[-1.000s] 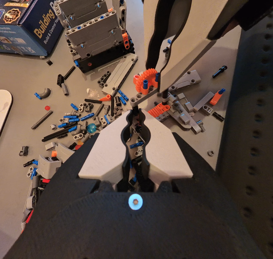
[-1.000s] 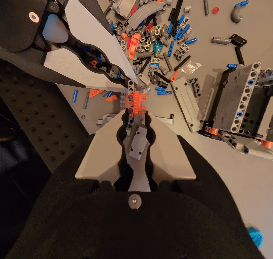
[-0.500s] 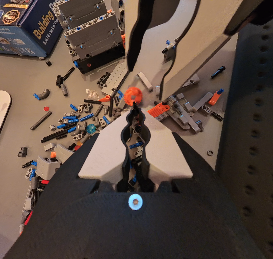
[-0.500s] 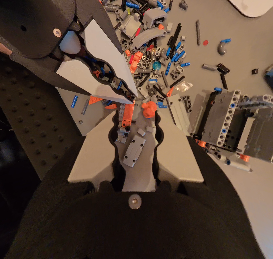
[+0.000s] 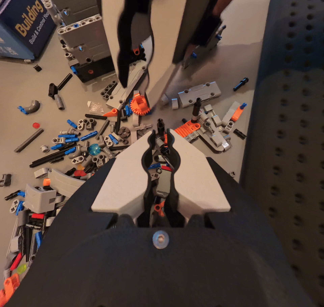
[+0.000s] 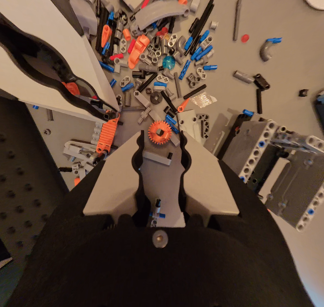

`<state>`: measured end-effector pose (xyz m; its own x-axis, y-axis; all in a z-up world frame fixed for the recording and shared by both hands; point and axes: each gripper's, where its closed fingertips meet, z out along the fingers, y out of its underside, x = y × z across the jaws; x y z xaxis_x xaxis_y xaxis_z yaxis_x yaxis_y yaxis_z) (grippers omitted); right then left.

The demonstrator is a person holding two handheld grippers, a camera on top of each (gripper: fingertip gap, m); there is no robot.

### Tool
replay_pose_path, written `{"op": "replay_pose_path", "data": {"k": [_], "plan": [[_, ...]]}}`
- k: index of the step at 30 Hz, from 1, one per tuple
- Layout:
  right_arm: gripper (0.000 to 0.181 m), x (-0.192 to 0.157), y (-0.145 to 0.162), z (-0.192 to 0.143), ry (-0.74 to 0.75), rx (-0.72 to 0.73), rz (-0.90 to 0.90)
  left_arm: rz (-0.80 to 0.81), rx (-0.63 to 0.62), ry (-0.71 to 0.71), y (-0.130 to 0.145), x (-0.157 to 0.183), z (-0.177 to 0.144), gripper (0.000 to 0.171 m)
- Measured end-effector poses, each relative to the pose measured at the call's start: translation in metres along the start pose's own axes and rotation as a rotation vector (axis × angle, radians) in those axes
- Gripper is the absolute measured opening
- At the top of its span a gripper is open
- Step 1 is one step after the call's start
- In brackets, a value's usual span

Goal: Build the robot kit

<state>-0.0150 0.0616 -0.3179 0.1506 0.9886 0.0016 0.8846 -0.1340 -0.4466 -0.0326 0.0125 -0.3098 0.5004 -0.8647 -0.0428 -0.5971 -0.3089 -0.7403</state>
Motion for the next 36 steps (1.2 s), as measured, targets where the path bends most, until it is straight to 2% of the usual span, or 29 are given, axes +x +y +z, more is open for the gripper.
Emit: {"op": "replay_pose_path", "data": {"k": [2,5,9,12,16,19,22,26,30,34,36], "plan": [[0.041,-0.001,0.001,0.007,-0.007,-0.01,-0.01,-0.011,0.011,0.009,-0.001,-0.001,-0.002,0.012],[0.035,0.0,0.008,0.017,0.008,-0.059,-0.037,-0.017,0.018,0.021,0.0,-0.002,-0.004,0.014],[0.028,0.0,0.005,0.014,-0.011,-0.007,-0.023,-0.028,0.028,0.026,-0.001,-0.005,-0.006,0.014],[0.029,-0.011,-0.003,-0.001,-0.093,0.086,0.031,-0.018,0.064,0.003,-0.007,-0.01,-0.011,0.016],[0.028,-0.035,-0.023,-0.04,-0.348,0.26,0.169,0.037,0.133,-0.022,-0.024,-0.012,-0.022,0.023],[0.028,-0.044,-0.028,-0.059,-0.401,0.304,0.163,0.063,0.169,-0.025,-0.035,-0.01,-0.028,0.025],[0.028,-0.053,-0.031,-0.068,-0.427,0.309,0.148,0.04,0.238,0.06,-0.047,0.001,-0.034,0.02],[0.028,-0.059,-0.032,-0.073,-0.378,0.307,0.085,-0.042,0.324,0.16,-0.058,0.007,-0.045,0.006],[0.029,-0.06,-0.037,-0.079,-0.317,0.344,0.037,-0.109,0.364,0.205,-0.063,0.007,-0.051,0.006],[0.042,-0.052,-0.043,-0.094,-0.061,0.419,-0.066,-0.266,0.407,0.274,-0.068,0.001,-0.056,0.006],[0.044,-0.051,-0.041,-0.097,0.086,0.406,-0.139,-0.347,0.421,0.328,-0.069,-0.001,-0.055,0.006]]}}
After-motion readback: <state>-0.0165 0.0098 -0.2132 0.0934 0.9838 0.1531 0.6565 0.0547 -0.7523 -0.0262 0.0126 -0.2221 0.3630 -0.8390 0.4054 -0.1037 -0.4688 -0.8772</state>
